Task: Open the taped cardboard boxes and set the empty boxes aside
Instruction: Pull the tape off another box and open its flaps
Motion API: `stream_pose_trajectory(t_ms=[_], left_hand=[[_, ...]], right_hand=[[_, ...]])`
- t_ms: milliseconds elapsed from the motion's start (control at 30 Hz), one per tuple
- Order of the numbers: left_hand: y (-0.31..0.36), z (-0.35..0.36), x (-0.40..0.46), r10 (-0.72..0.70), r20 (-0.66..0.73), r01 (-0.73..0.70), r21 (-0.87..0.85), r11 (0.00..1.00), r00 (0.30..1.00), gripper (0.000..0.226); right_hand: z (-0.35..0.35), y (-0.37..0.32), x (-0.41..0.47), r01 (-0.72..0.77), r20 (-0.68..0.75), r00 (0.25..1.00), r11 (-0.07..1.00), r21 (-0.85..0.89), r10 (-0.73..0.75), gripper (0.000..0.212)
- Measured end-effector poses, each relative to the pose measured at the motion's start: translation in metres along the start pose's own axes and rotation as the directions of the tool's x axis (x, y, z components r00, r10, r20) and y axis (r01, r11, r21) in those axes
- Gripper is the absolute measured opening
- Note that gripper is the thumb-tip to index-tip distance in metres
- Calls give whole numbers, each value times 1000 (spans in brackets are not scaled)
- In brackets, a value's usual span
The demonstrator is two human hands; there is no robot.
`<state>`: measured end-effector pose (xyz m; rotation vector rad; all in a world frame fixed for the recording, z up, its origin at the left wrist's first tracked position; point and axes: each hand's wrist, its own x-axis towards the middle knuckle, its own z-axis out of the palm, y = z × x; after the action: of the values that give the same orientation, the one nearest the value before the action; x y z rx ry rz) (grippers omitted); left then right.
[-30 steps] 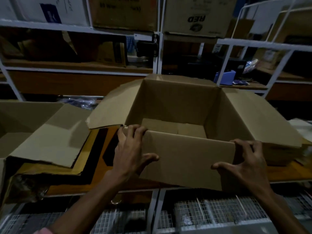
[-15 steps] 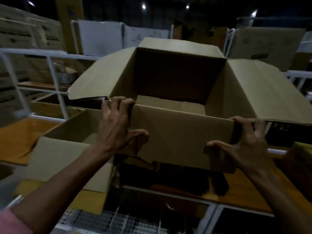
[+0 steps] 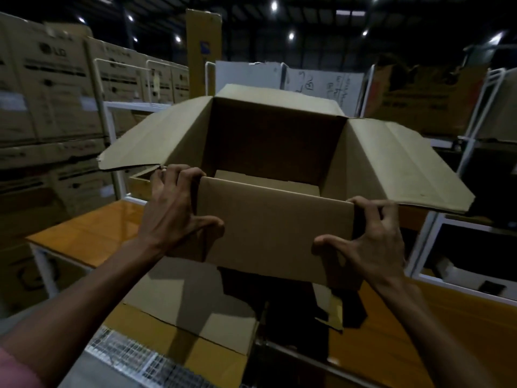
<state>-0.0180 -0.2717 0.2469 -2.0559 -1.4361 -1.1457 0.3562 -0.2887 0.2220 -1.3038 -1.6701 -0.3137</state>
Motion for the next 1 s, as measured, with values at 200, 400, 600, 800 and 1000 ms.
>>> stream_pose_trajectory(t_ms=[200,400,600,800,1000], left_hand=[[-67,12,11,-16,55,13,60,998,998,102],[-126,26,15,-48,99,44,40,998,994,104],[-186,38,31,-28,133,30,-11,999,991,101],[-236,48,44,-6,154,17,-72,997,988,103],[-271,61,44,-11,176,35,-137,990,984,102]], right_hand=[[72,-20,11,-30,24,999,998,53,29,99],[125,-42,20,-64,61,996,998,22,62,97],[162,-76,35,-85,37,996,996,-39,86,97],[192,-108,36,-107,19,994,988,-109,109,96],[219,-130,33,-143,9,989,977,-161,146,93]])
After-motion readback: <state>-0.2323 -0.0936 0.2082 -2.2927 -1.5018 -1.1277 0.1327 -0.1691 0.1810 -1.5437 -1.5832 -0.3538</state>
